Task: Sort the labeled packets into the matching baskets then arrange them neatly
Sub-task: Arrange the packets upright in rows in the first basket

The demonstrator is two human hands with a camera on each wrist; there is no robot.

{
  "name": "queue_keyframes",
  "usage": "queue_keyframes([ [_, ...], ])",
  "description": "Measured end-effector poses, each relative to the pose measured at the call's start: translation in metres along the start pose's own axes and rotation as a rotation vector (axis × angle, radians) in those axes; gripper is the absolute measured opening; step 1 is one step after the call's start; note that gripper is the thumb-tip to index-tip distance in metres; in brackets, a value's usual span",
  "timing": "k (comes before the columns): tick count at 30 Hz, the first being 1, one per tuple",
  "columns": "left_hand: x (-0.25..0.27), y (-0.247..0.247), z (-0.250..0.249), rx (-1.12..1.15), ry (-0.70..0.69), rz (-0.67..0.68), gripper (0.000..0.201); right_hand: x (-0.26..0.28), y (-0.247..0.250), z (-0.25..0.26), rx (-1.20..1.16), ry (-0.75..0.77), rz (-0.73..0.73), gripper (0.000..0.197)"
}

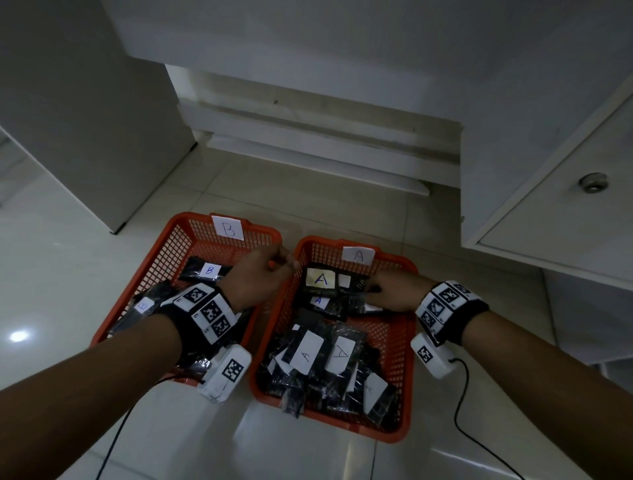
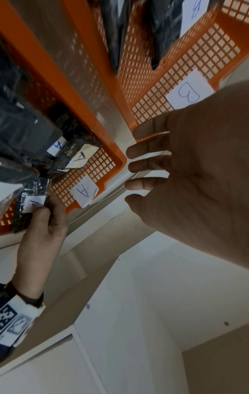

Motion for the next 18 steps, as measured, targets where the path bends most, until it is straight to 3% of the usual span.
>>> queue_keyframes([
  [6,0.005,0.005,0.002,-0.014,0.024,0.004,0.014,-0.004,-0.007,-0.001,0.026,-0.038,0.015,0.045],
  [12,0.01,0.008,-0.004,-0.011,0.002,0.012,0.014,-0.004,-0.012,0.005,-0.027,-0.064,0.066,0.029],
  [18,0.008,0.008,-0.002,-0.012,-0.017,-0.008,0.012,0.005,-0.01,0.004,-0.086,-0.035,0.05,0.034],
])
Point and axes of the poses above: each hand's wrist, its own x-axis away from the middle knuckle, its own y-axis out of the back of the hand, z = x × y, the point moved 4 cm from there along -x, towards the middle knuckle, and after that the axes turned 15 degrees about y, right-handed, at the moved point
